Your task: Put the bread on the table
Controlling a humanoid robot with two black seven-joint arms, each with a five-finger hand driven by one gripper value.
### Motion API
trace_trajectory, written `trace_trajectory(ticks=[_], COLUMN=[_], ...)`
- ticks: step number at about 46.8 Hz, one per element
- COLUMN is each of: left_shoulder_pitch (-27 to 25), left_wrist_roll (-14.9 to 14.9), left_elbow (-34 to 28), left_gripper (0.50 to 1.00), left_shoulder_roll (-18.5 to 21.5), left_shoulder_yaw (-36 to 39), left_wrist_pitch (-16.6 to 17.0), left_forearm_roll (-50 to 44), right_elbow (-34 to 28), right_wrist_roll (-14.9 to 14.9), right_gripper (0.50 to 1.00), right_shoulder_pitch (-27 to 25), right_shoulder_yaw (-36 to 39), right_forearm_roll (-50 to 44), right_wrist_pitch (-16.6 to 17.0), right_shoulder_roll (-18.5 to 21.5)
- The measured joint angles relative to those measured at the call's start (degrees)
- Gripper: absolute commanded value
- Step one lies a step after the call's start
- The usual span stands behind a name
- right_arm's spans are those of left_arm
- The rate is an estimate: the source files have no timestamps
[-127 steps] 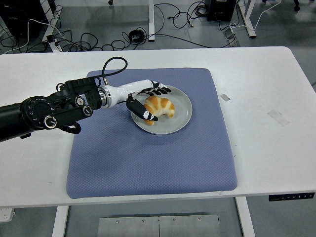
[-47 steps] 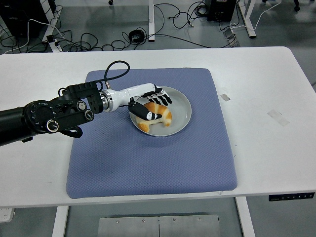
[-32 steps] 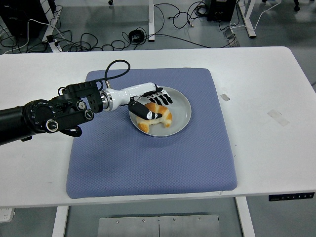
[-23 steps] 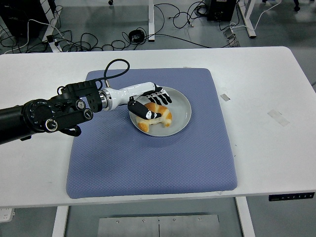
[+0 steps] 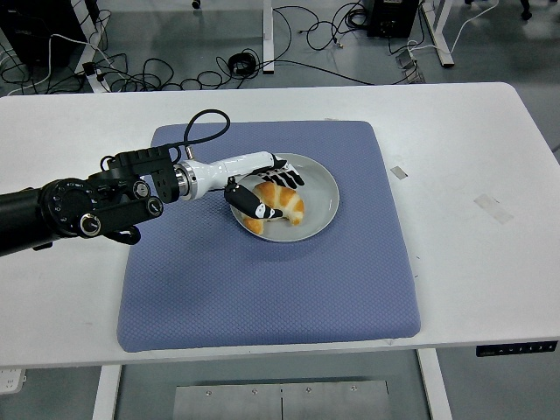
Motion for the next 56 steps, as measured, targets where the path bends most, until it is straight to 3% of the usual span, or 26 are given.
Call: trace_trajectory(ticks=[36, 56], left_shoulder_pitch=[0.26, -0.52], left_wrist_roll=[-0.22, -0.45], left_elbow=[0.0, 0.0], left_gripper=[0.518, 0.505], left_shoulder_roll=[0.79, 1.13], left_shoulder_yaw=[0.57, 0.18], left_wrist_pitch=[-0.37, -0.42], left_forearm_roll=[-0.08, -0.64], right_elbow=[0.01, 0.0], right_wrist_roll=[0.0, -0.02], right_gripper=[1.0, 1.0], right_shoulder_pitch=[0.0, 0.0], right_shoulder_yaw=[0.0, 0.0], right_forearm_roll=[0.02, 0.02], right_wrist_pitch=[0.0, 0.0], right_shoulder_roll=[0.0, 0.0])
